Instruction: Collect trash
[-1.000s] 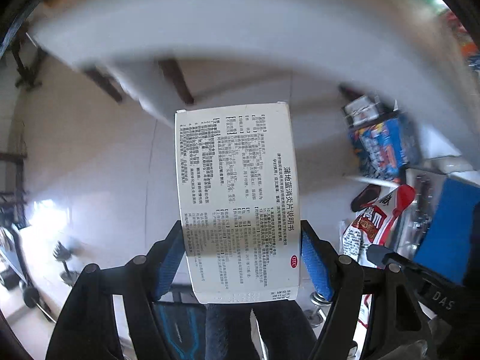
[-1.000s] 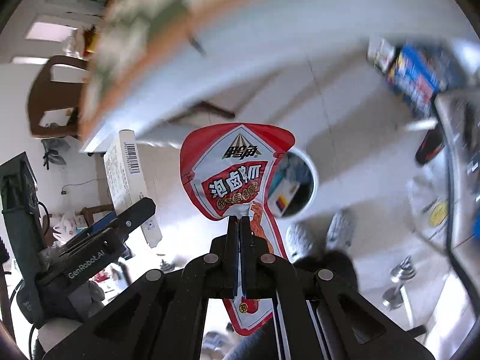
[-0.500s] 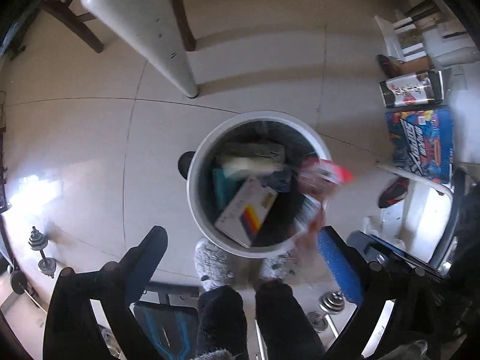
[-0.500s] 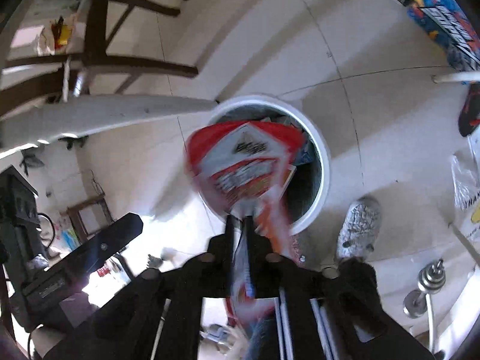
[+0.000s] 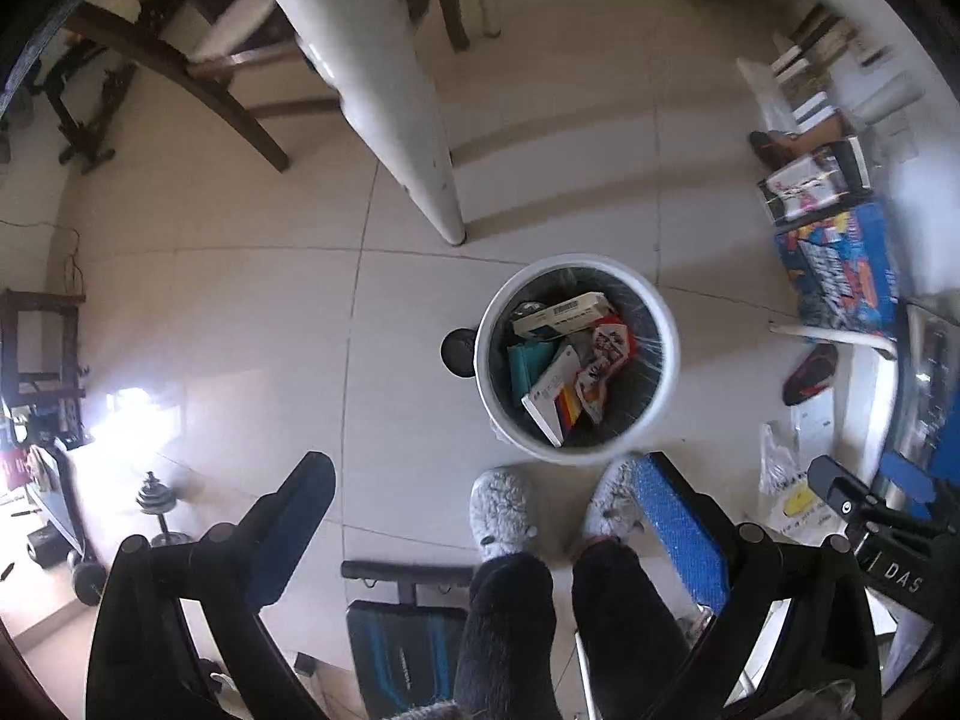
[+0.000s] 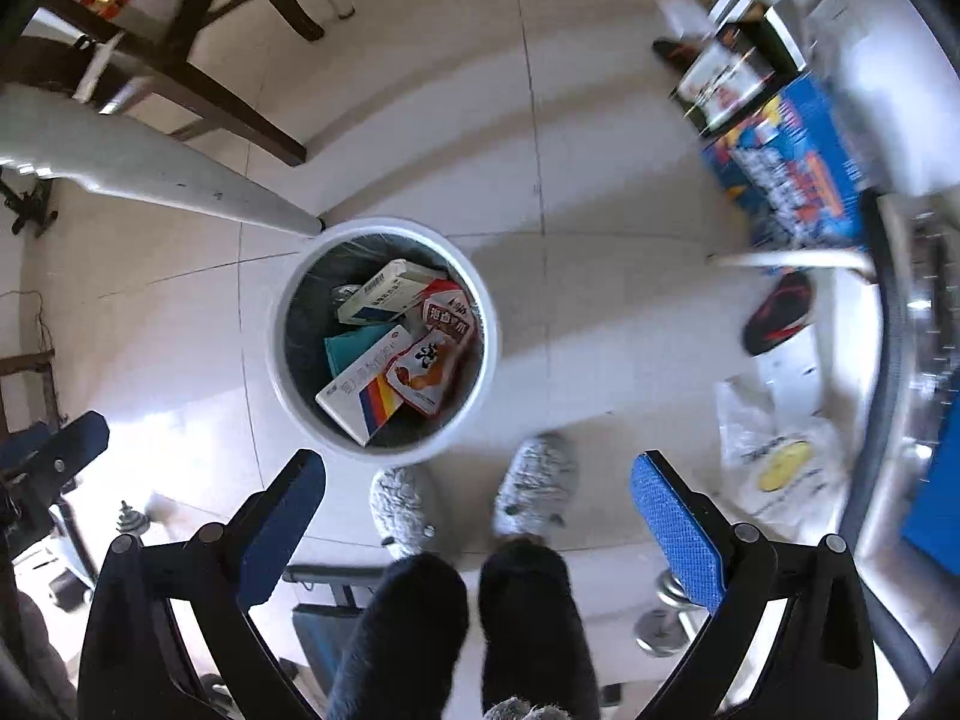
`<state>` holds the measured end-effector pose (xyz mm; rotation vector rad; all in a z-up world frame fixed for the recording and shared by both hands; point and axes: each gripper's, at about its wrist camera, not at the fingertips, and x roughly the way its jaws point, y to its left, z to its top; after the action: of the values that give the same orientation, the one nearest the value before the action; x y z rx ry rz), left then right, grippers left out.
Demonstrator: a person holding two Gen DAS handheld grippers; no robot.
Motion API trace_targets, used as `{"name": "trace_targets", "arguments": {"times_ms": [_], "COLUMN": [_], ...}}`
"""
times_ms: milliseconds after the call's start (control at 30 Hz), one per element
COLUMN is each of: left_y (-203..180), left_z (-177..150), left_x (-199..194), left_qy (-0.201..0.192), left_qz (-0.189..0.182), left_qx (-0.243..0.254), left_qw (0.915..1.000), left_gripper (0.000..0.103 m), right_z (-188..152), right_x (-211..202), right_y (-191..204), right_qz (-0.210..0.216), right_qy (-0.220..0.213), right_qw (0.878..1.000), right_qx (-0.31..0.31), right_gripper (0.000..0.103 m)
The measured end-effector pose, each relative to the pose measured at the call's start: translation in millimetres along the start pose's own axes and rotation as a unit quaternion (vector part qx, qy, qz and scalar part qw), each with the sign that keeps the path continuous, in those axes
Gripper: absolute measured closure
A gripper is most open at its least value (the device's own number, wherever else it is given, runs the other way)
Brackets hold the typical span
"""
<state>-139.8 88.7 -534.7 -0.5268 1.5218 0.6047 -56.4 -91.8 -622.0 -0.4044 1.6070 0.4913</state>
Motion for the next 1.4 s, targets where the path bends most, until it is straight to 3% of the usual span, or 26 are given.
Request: {"name": "trace_targets", "arguments": {"times_ms": [267, 400, 700, 933, 1400], "left_y": [-5, -10, -17, -15, -7], "left_z": [-41, -57, -88, -103, -109], "left_x": [-139, -198, -307, -354, -373], "left_qy": [-0.029, -0.040, -0.070, -0.091, -0.108], "left_qz": [-0.034, -0.084, -0.177, -0.226, -0.227], "left_qx": [0.023, 0.026, 0.051, 0.044, 0.040], "left_qw": [0.9987, 0.9953, 0.9805, 0.9689, 0.9670], "left_gripper": [0.000, 0.000, 0.000, 0.000, 0.000], "right_z": [-44, -69, -118, -143, -149], "right_x": [-166, -245, -379, -439, -470], "right_y": [-15, -25, -40, -42, -31], "right_qz": [0.034, 0.069, 0.140, 0.174, 0.184], "right_qy": [-0.035, -0.048, -0.065, -0.084, -0.092], "right_qw": [0.999, 0.996, 0.988, 0.981, 0.977], "right_qx": [0.011, 0.013, -0.008, -0.023, -0.052], "right_gripper": [0.000, 0.000, 0.000, 0.000, 0.000]}}
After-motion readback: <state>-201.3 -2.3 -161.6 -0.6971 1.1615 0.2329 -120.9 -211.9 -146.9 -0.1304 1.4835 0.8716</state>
